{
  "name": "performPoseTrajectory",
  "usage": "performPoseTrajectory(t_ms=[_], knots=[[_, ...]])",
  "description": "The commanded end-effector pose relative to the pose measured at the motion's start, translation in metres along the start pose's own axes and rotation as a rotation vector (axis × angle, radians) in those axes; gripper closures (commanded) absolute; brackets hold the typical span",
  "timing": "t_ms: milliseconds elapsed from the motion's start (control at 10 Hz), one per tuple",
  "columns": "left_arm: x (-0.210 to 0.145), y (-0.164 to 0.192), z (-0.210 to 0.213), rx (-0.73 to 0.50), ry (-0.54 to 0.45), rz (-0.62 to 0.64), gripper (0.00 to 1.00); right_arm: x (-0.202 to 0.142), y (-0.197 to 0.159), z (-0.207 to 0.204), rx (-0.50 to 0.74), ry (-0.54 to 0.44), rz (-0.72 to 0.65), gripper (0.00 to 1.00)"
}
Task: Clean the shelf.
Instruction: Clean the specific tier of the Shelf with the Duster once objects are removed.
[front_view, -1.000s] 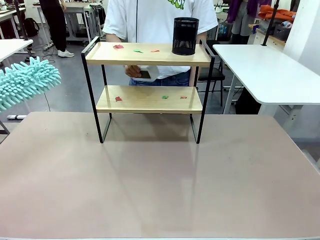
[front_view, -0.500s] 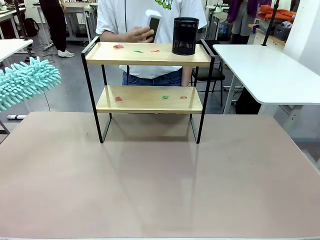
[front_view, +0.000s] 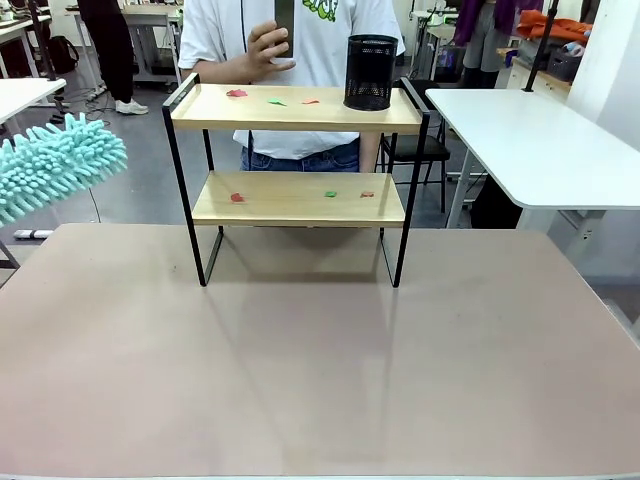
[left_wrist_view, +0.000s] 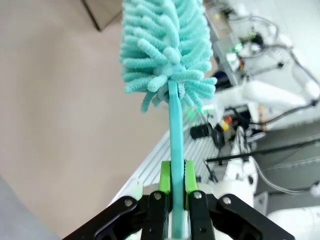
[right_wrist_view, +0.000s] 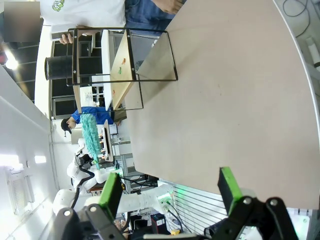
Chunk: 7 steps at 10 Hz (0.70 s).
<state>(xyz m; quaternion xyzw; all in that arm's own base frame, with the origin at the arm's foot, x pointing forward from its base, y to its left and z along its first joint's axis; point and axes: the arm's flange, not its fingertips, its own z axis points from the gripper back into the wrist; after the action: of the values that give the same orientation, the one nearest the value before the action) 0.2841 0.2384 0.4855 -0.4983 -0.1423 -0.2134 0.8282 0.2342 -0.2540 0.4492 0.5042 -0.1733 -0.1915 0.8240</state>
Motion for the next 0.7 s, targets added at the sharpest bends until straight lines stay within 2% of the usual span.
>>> performPoseTrajectory(t_ms=[0,100,200,400,600], knots=[[-0.002,-0.056,-0.02,-0.015,0.153,-0.16,0.88,0.0,0.0,0.003,-0.002,0.007,0.027,0.0],[0.001,-0.079,-0.038,-0.04,0.209,-0.16,0.88,0.0,0.0,0.003,-0.002,0.007,0.027,0.0],[0.004,-0.097,-0.059,-0.009,0.254,-0.158,0.88,0.0,0.0,0.003,-0.002,0.007,0.027,0.0],[0.014,-0.128,-0.105,0.013,0.358,-0.221,0.88,0.0,0.0,0.003,-0.002,0.007,0.027,0.0],[0.034,-0.139,-0.156,0.17,0.343,-0.093,0.88,0.0,0.0,0.003,-0.002,0.007,0.027,0.0]])
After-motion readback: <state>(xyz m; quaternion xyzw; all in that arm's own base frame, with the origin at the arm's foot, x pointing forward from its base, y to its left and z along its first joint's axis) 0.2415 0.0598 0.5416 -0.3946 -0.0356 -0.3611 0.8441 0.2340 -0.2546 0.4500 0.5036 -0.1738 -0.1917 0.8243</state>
